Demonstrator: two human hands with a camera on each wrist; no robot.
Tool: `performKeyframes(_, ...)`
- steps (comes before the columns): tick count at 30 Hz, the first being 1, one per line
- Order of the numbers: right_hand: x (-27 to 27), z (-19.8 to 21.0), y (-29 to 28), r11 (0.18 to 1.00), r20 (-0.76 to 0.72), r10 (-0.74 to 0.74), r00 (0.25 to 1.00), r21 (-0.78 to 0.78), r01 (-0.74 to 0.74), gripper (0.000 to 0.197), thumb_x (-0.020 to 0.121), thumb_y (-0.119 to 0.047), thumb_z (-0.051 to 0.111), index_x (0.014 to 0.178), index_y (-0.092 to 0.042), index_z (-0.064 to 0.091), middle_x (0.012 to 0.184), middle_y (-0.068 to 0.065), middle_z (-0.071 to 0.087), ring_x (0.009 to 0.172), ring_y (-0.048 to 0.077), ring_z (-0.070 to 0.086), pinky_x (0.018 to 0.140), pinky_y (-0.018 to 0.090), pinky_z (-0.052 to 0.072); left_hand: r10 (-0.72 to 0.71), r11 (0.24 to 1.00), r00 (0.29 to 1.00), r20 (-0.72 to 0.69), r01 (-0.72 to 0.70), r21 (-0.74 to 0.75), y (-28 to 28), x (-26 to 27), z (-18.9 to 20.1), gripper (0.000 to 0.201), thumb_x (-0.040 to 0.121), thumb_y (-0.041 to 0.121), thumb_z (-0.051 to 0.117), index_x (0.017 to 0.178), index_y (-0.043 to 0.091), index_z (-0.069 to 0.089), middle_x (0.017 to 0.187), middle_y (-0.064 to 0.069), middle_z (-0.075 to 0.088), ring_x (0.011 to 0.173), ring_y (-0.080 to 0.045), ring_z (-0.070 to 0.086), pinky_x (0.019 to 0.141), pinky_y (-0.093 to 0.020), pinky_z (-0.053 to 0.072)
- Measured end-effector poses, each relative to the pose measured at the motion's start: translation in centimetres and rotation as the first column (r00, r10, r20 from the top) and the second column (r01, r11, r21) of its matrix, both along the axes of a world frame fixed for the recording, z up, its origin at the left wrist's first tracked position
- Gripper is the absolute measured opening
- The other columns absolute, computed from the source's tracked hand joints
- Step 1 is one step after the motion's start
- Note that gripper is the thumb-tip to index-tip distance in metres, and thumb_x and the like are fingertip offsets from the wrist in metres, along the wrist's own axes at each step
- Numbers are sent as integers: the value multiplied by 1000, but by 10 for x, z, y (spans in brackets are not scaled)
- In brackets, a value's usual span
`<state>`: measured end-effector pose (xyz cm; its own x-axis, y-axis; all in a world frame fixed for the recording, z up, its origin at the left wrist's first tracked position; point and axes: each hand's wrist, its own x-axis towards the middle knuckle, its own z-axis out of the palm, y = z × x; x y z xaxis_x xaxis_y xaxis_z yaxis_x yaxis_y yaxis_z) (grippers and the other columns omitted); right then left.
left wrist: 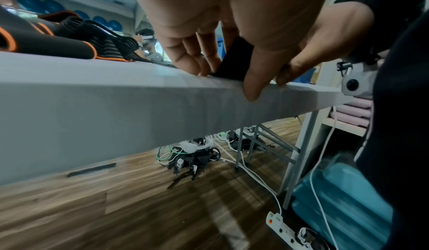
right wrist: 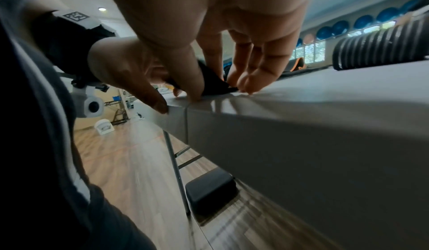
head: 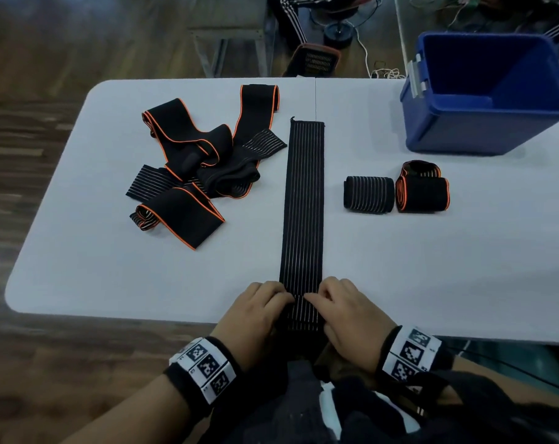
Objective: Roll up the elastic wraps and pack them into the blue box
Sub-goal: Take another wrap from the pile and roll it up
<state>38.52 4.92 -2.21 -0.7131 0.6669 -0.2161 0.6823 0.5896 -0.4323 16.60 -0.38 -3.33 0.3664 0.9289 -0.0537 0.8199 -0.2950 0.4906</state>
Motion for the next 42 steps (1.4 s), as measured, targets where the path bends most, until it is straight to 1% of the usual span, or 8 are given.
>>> performKeyframes(6, 6, -8, 8, 981, -110, -139, 984, -152, 121, 35, 92, -19, 61, 126, -19, 64, 107, -2, 55, 98, 18, 53, 88, 28, 48, 221, 974, 963, 152, -211, -83, 1, -3, 2, 33, 84, 19, 65, 116, 20, 61, 105, 8, 69, 96, -12, 59, 87, -26, 47)
performKeyframes(10, 2, -1, 21, 916, -97, -314, 944, -292, 275, 14, 95, -33, 60, 96, -19, 63, 83, -11, 54, 76, 6, 51, 75, 27, 42, 476, 877, 858, 195, -445, -180, 10, 2, 5, 28, 89, 27, 72, 114, 22, 62, 91, 14, 75, 81, 0, 65, 80, -17, 49)
performKeyframes(14, -1, 0, 32, 806, -88, -485, 870, -430, 406, 30, 89, -32, 68, 113, -27, 52, 75, -8, 65, 74, 2, 59, 75, 27, 50, 559, 826, 807, 191, -521, -215, 18, 8, 5, 31, 90, 27, 71, 116, 23, 55, 81, 11, 76, 77, -6, 68, 74, -24, 51)
performKeyframes(20, -2, 3, 33, 819, -111, -476, 872, -418, 394, 32, 89, -27, 68, 112, -33, 46, 71, -1, 69, 70, 11, 65, 73, 33, 54, 540, 840, 828, 153, -520, -155, 24, 14, 3, 20, 90, 26, 71, 109, 22, 65, 77, 6, 75, 75, -11, 69, 71, -24, 51)
performKeyframes(26, -2, -3, 29, 854, -107, -440, 892, -358, 378, 39, 94, -33, 62, 131, -24, 54, 81, -8, 69, 98, 12, 65, 94, 34, 51, 416, 910, 905, 86, -414, -36, 27, 11, -5, 23, 89, 16, 71, 112, 12, 74, 90, -4, 64, 77, -22, 63, 70, -24, 44)
performKeyframes(29, 2, -3, 27, 893, -53, -349, 936, -322, 315, 60, 89, -42, 67, 142, -24, 47, 94, -11, 62, 95, 10, 58, 92, 29, 49, 328, 944, 941, 78, -330, 16, 24, 6, -9, 29, 86, 2, 67, 113, 11, 73, 88, -6, 60, 73, -23, 60, 63, -29, 49)
performKeyframes(33, 6, -2, 22, 938, 26, -258, 966, -232, 257, 70, 90, -36, 68, 151, -25, 35, 121, -2, 51, 115, 15, 51, 99, 27, 44, 309, 950, 946, 96, -312, 19, 18, 0, -13, 40, 82, 1, 70, 120, 14, 70, 89, -2, 55, 74, -19, 55, 63, -29, 50)
performKeyframes(42, 9, -10, 20, 923, -77, -328, 941, -239, 302, 51, 98, -35, 56, 146, -25, 45, 100, -5, 48, 99, 13, 47, 89, 24, 40, 371, 925, 915, 160, -348, -150, 21, -8, -10, 36, 87, 27, 60, 123, 27, 67, 84, 8, 53, 80, -12, 52, 77, -22, 41)
